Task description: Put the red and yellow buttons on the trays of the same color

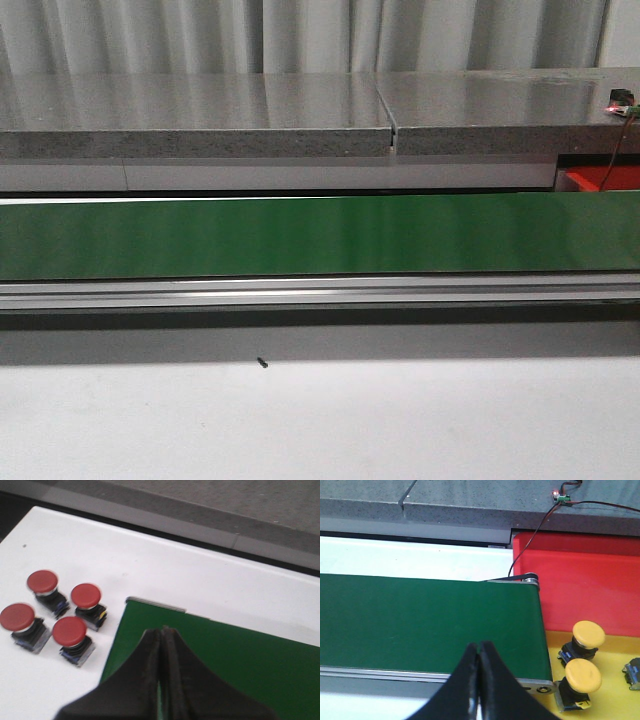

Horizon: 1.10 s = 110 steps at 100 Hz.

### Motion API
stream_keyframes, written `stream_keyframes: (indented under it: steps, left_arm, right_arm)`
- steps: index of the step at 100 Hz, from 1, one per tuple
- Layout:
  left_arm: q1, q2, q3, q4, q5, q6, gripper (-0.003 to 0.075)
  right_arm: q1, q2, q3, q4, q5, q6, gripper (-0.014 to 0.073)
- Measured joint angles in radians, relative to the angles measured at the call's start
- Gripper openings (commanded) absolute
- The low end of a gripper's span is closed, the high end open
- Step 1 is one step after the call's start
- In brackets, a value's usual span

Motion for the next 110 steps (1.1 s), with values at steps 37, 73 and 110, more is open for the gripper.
stream_keyframes:
  steps: [37,73,110]
  left_arm:
    - [0.199,0.168,-0.07,-0.002,0.044,-0.012,0.0598]
    - [0.321,0.392,-0.265,-0.002,0.274,-0.121,0.0564]
    - [0.321,0.637,-0.471,0.034,0.338,-0.177,0.0564]
  right_arm:
    - [0.0,0.0,0.0,0.0,0.0,0.0,-0.0067]
    - [0.0,0.0,0.0,0.0,0.0,0.0,-0.0067]
    - [0.0,0.0,0.0,0.001,0.0,0.0,-0.0067]
